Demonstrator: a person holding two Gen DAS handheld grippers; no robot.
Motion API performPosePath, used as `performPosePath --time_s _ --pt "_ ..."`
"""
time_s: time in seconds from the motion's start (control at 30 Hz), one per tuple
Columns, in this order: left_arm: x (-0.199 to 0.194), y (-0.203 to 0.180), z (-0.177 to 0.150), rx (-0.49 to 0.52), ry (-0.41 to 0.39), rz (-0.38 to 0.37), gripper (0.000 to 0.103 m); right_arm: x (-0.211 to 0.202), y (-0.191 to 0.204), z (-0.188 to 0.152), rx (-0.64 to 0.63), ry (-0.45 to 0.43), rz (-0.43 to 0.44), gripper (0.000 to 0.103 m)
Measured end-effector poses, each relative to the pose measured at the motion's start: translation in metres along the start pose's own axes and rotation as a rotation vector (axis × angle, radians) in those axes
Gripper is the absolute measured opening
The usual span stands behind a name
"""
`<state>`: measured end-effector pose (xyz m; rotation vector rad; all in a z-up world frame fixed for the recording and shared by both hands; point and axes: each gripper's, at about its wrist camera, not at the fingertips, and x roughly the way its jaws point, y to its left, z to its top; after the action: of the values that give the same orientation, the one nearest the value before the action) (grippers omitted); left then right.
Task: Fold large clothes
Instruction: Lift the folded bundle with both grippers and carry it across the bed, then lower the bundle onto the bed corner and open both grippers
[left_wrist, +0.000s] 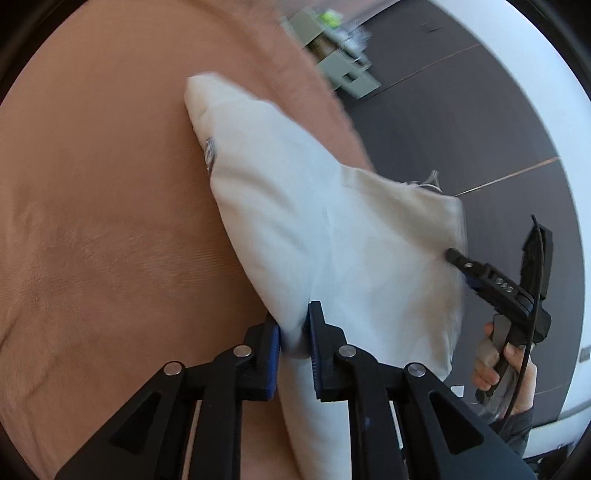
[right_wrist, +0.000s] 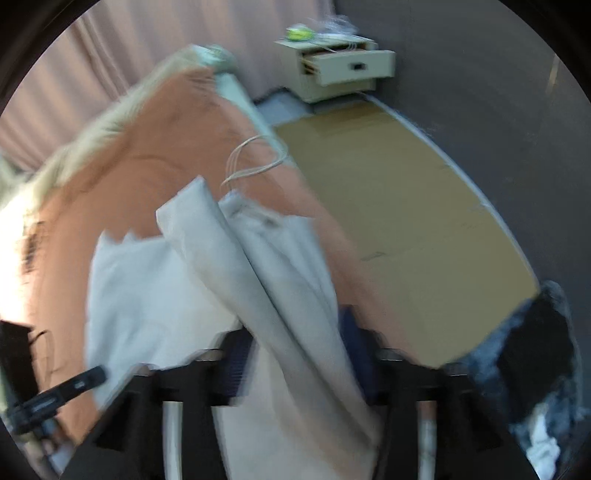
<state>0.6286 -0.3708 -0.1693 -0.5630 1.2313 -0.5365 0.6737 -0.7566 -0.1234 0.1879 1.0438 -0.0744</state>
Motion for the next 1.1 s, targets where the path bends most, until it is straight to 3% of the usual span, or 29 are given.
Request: performPosePath --time_s 0.03,0.23,0.43,0.67,0.8,0.9,0.97,1.1 --pt "0.001 0.004 0.003 -0.009 0.01 -0.013 0.016 0.004 -0.005 0.0 0.008 -0.011 -0.021 0.073" --pt "-0.005 -0.004 0.003 0.059 0.007 -0.001 0.019 -0.007 -0.068 -0.021 0.232 -0.037 -0.059 0.074" --pt "-0.003 -0.01 -0.006 0.063 0.005 0.026 0.019 -0.05 -0.099 -0.09 0.32 -0.09 -0.058 0.074" --pt "-0.01 -0.008 -0.02 0.092 0.01 0.048 0.019 -0.06 -0.13 -0.152 0.463 -0.097 0.003 0.074" --pt "-0.013 -0.006 -0.033 0.089 0.028 0.038 0.019 -0.047 -0.125 -0.167 0.485 -0.057 0.104 0.074" --pt "-0.01 -0.007 -0.041 0.09 0.049 0.033 0.019 -0.024 -0.123 -0.172 0.508 -0.018 0.134 0.073" --pt "-0.01 -0.008 -0.04 0.091 0.053 0.033 0.019 -0.013 -0.125 -0.177 0.541 -0.014 0.128 0.036" --pt "-0.002 -0.015 -0.031 0.086 0.06 0.024 0.019 -0.014 -0.137 -0.175 0.569 -0.068 0.128 0.017"
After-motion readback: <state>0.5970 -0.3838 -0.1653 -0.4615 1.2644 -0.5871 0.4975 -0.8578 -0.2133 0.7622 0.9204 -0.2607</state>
